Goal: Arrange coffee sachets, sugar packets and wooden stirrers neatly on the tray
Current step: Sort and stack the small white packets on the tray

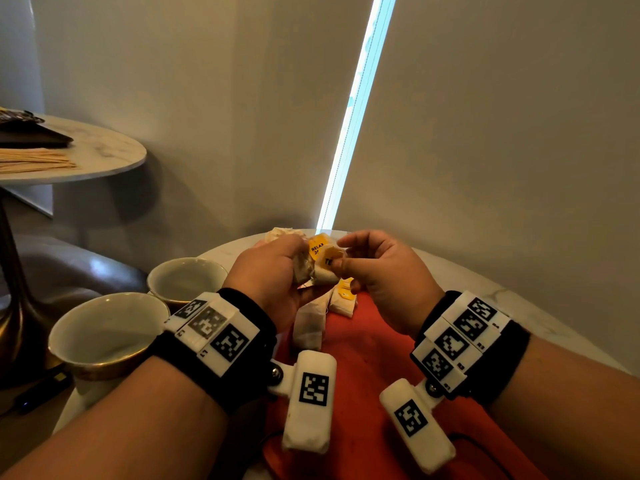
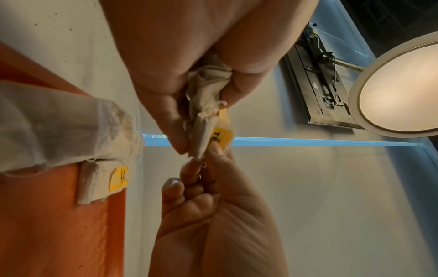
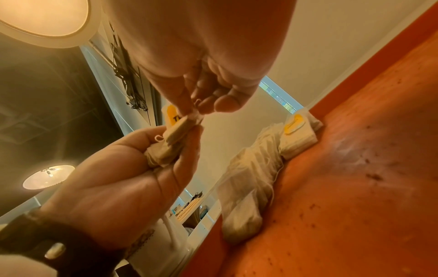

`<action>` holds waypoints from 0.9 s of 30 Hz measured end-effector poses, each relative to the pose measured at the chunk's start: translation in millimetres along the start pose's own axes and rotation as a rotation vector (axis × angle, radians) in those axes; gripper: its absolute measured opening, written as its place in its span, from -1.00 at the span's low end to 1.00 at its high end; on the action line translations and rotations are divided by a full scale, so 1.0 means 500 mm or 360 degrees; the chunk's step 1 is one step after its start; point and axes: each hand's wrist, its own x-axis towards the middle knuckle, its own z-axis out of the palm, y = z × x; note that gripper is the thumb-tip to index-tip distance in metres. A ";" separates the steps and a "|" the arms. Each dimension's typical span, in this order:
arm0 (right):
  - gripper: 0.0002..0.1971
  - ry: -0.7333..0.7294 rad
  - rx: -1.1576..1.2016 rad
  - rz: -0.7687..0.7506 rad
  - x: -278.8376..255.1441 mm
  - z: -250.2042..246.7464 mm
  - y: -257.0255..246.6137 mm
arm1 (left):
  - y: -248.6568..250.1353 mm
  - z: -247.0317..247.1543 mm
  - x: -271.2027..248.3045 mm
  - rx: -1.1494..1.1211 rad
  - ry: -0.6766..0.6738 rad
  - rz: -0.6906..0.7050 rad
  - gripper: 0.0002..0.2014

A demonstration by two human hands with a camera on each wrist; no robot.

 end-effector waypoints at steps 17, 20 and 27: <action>-0.90 0.0199 -0.0171 0.0391 0.033 -0.069 0.026 | -0.006 -0.004 0.012 -0.0178 0.0102 0.0238 -0.75; -0.85 -0.0059 -0.0221 0.0660 0.029 -0.068 0.037 | -0.005 -0.002 0.012 -0.0168 0.0080 0.0236 -0.83; -0.85 -0.0216 -0.0370 0.0907 0.037 -0.047 0.047 | 0.001 -0.002 0.016 -0.0157 0.0125 0.0185 -0.90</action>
